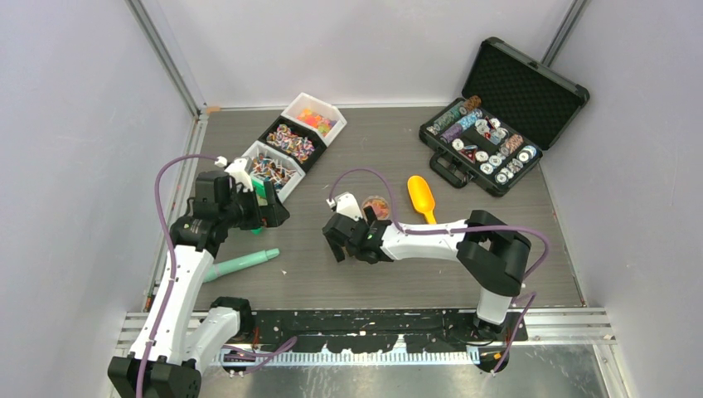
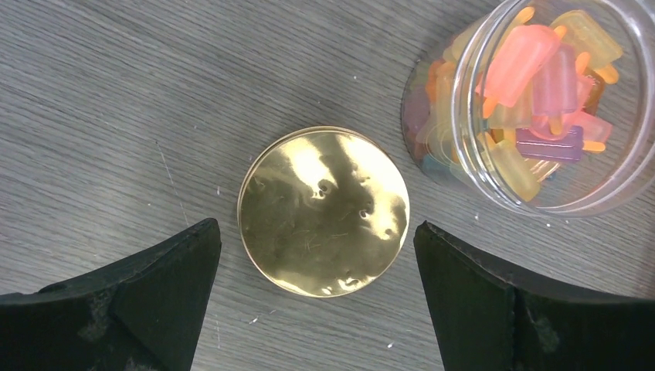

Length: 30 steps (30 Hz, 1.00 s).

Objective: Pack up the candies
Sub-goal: Pick up the bottle lid at the center of the board.

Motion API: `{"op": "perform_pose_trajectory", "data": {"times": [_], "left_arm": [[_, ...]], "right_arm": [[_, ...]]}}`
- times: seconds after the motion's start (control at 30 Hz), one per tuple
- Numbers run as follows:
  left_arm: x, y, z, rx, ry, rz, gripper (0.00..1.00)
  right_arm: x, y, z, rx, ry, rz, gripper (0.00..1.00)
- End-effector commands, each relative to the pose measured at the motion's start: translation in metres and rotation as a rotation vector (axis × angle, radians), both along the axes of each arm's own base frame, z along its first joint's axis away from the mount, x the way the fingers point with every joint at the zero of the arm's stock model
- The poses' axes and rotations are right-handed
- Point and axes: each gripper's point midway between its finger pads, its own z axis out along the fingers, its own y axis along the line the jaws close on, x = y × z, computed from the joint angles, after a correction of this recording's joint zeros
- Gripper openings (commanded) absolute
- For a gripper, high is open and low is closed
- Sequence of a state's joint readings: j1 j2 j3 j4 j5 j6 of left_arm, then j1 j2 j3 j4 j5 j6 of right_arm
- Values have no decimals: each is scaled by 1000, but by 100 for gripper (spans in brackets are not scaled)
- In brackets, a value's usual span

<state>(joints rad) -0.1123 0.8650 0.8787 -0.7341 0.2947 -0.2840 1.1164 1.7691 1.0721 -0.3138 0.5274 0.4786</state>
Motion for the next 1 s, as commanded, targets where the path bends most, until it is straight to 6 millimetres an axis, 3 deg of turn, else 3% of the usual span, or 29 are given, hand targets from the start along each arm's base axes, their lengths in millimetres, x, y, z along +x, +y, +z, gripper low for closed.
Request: {"op": "perform_pose_trajectory", "data": {"times": [0.0,0.57,0.97], "left_arm": [[4,1,18,10,-53,-2,100],[6,3,17,20,-46,6,100],[6,3,17,23,-47,9,100]], "right_arm": [[9,5,0,41,-15,-48,100],[11,-5,-19,69,24,-93,99],[5,-10,-13,43,38,-42,89]]}}
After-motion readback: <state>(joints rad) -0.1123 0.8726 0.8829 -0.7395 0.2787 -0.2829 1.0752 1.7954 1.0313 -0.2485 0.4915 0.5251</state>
